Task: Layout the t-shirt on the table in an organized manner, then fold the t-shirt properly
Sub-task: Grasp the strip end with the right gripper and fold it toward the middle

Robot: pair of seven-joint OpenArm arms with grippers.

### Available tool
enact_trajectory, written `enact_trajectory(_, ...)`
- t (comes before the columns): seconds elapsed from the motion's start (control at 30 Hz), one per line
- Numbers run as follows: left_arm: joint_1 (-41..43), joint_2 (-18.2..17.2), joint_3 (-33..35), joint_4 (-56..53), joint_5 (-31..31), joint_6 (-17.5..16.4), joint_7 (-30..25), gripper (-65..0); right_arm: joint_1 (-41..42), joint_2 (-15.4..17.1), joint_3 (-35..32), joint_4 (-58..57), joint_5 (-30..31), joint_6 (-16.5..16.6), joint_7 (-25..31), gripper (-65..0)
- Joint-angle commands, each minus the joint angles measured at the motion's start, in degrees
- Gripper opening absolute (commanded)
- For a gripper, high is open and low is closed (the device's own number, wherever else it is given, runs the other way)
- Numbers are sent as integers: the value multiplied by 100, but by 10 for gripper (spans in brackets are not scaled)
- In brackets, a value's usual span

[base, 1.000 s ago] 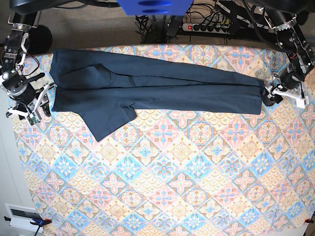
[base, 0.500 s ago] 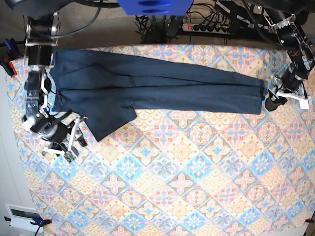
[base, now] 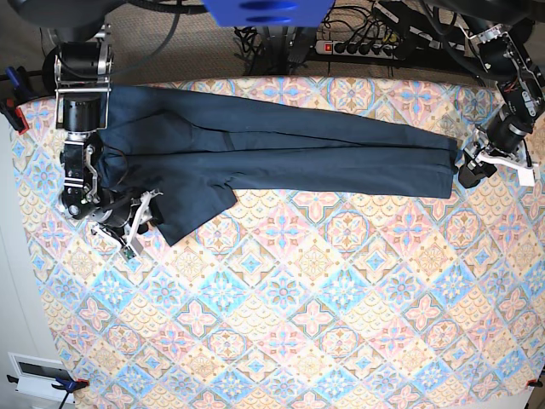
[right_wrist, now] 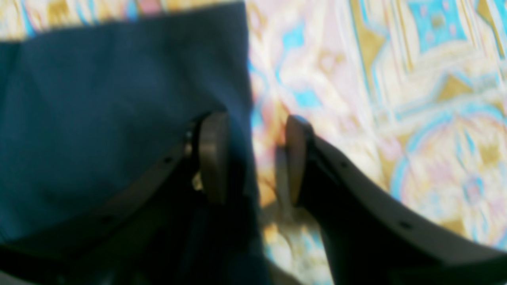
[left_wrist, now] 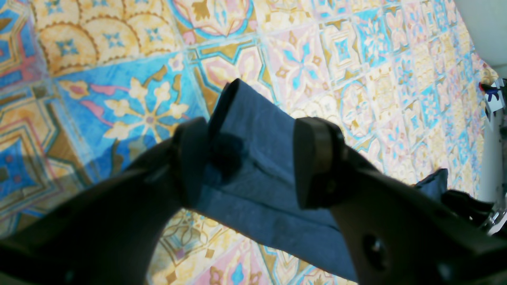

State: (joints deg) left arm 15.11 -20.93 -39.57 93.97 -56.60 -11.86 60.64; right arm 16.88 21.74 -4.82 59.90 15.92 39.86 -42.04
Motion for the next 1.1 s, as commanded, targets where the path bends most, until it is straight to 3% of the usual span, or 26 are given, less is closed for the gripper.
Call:
enact_trajectory(0.0, -48, -109, -38, 102, -94, -32, -91, -332, 145, 99, 29, 1, 74, 14, 138, -423)
enact_trajectory(0.47, -56, -109, -30, 93, -85, -32, -91, -332, 145, 99, -569, -122, 82, 14, 226, -432)
enact_trajectory(0.53, -56, -109, -30, 93, -85, -32, -91, -332, 145, 99, -569, -122, 82, 14, 226, -475)
enact_trajectory(0.67, -56, -109, -30, 93, -85, -32, -91, -332, 127, 99, -569, -104, 100, 14, 165, -646)
enact_trajectory(0.7, -56, -109, -30, 93, -85, -32, -91, -332, 127, 99, -542, -69, 109, 14, 86, -650)
enact_trajectory(0.83, -65, -109, -30, 75, -85, -32, -126, -332, 21, 125, -410, 907, 267, 14, -134, -639)
enact_trajectory(1.07, -74, -109, -30, 66, -68, -32, -143, -332, -1271, 319, 205, 2779, 1392, 14, -943, -639)
